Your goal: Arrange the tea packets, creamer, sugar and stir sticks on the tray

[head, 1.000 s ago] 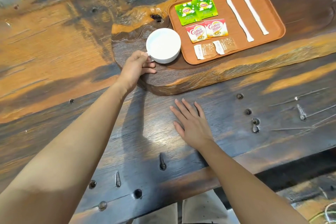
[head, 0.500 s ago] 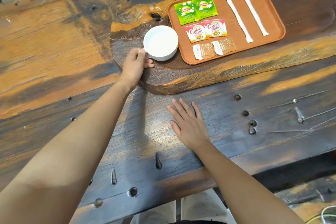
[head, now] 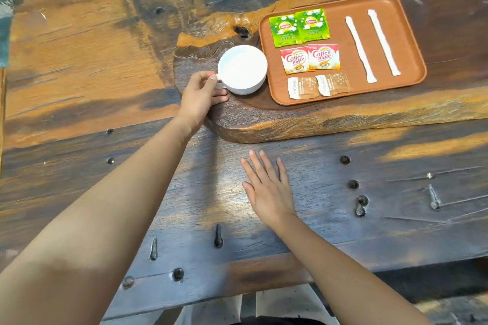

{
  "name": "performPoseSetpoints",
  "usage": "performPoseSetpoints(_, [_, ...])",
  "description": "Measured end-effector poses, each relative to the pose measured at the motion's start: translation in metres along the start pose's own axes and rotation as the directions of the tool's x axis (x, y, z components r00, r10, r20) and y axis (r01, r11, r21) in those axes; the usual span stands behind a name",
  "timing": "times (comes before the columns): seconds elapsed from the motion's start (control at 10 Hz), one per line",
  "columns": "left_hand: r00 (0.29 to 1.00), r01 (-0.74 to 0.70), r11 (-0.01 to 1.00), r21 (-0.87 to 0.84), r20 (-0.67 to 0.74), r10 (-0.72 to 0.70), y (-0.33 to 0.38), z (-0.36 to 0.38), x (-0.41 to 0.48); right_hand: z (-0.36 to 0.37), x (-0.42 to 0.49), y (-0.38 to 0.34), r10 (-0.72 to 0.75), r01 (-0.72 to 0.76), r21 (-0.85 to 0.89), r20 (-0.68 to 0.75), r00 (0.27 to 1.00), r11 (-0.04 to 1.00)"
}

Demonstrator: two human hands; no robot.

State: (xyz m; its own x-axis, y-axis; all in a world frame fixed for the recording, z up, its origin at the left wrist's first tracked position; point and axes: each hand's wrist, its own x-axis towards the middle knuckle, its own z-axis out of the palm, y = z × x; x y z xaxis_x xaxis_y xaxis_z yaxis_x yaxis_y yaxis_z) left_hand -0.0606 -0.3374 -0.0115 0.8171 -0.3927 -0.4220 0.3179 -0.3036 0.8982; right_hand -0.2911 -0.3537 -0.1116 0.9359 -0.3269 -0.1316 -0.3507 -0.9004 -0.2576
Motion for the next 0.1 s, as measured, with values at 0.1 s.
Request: performPoseSetpoints(0.1, [0.992, -0.035, 0.999, 0.026, -0.121, 0.038, -0.0003, -0.0062, -0.0064, -0.0013, 0.0003, -0.0024, 0.003, -0.003, 0.017, -0.001, 1.000, 1.000])
